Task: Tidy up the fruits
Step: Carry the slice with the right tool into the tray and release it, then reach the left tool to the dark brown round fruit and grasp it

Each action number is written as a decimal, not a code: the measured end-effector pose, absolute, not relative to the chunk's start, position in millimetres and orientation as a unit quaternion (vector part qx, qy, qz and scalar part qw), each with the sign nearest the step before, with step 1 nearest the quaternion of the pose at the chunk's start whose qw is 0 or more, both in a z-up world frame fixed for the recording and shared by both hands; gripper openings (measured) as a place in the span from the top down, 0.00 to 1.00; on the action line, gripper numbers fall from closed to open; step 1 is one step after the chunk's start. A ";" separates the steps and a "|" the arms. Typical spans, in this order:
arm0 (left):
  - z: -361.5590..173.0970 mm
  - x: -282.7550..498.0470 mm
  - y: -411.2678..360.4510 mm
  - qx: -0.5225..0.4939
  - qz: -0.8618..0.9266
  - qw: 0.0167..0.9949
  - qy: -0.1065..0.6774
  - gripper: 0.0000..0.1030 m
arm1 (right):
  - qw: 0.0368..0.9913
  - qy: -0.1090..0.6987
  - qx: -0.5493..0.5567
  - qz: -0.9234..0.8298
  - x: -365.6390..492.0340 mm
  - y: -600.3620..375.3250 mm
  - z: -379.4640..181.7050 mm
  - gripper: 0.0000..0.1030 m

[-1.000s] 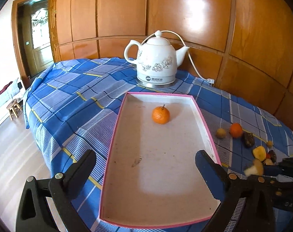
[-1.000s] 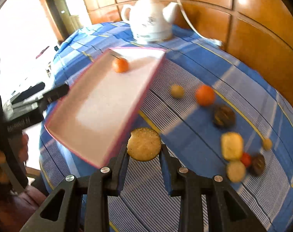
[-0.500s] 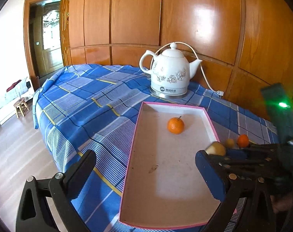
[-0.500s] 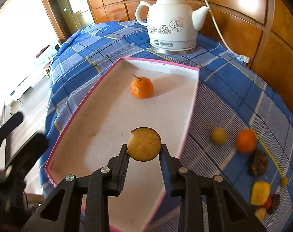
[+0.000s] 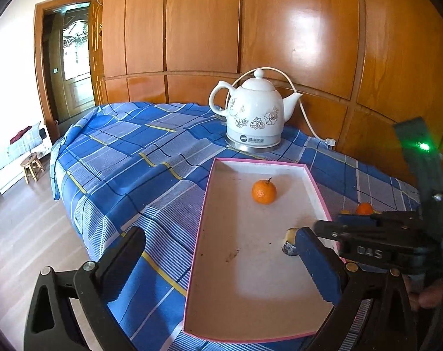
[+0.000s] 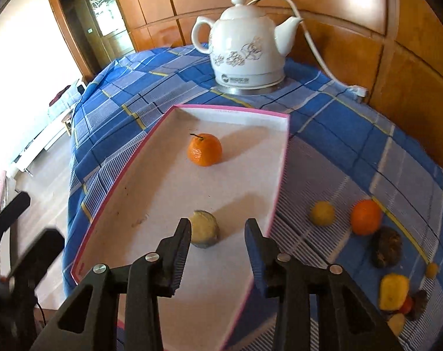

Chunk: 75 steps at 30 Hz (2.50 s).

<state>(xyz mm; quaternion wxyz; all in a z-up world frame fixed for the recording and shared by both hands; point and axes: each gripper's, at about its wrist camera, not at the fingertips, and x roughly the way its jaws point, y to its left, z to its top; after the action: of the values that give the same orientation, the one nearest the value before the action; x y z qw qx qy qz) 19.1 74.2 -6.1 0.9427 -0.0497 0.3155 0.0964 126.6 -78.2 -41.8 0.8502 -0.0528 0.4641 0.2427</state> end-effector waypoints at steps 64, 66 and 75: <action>-52.5 104.0 -127.2 0.001 -0.219 0.838 0.500 0.25 | 0.861 0.492 0.122 -0.037 92.6 -390.0 -37.6 0.62; -52.8 110.5 -132.0 -0.003 -0.220 0.837 0.502 0.28 | 0.862 0.491 0.120 -0.035 92.5 -388.8 -36.7 0.62; -59.3 151.0 -145.7 -0.039 -0.192 0.835 0.514 0.28 | 0.854 0.505 0.114 -0.045 95.1 -389.4 -40.3 0.62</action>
<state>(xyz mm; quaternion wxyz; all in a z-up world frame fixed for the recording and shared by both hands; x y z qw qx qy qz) 151.0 -145.7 -59.3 0.8352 -0.0395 0.5137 -0.1924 95.1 -389.4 -40.3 0.8541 0.1143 0.5053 -0.0449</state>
